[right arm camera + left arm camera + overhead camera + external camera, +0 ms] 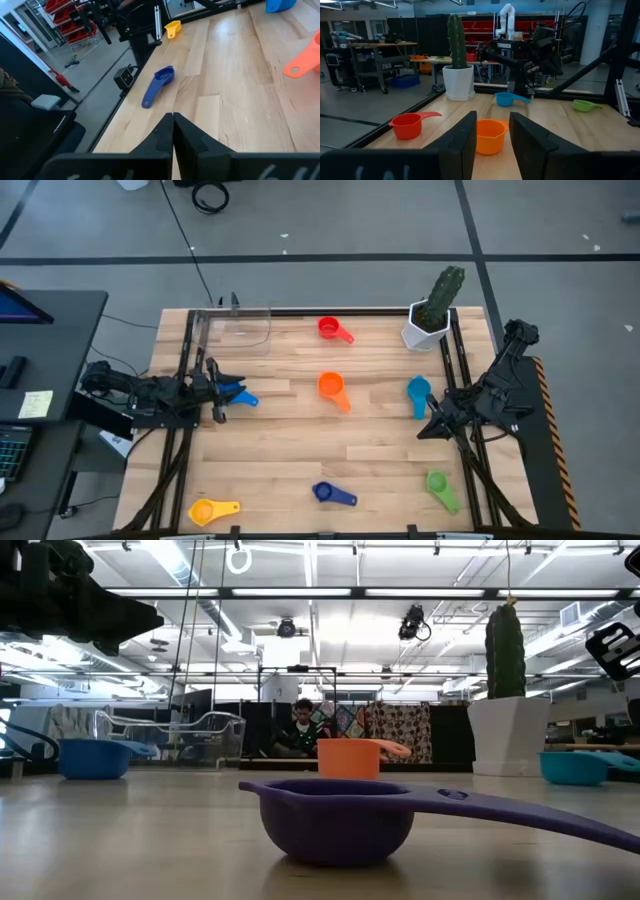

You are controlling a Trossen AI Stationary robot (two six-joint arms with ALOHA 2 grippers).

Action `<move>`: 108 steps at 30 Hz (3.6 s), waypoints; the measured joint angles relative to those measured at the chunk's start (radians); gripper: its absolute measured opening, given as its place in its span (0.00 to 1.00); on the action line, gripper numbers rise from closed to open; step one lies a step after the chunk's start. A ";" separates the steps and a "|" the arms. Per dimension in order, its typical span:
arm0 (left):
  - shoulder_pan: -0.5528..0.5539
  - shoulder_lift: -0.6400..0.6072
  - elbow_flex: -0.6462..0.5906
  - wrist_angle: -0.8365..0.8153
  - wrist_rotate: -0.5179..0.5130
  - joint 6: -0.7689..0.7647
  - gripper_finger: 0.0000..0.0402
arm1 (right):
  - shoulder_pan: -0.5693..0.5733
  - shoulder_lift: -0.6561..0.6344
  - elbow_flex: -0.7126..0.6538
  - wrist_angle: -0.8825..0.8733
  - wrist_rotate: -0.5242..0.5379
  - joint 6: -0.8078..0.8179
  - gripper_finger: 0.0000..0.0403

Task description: Nest measuring cups in basket

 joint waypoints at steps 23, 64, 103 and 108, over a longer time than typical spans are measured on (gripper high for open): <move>0.000 0.000 0.000 0.001 0.000 0.000 0.30 | 0.000 0.000 0.000 0.000 0.000 0.000 0.03; 0.000 0.028 0.342 -0.378 -0.003 -0.096 0.30 | 0.000 0.000 0.000 0.000 0.000 0.000 0.03; 0.049 1.271 1.472 -1.097 0.176 -0.638 0.30 | 0.000 0.000 0.000 0.284 0.020 0.029 0.03; 0.106 1.355 1.494 -1.094 0.331 -0.655 0.30 | 0.000 0.000 0.000 0.323 0.032 0.037 0.03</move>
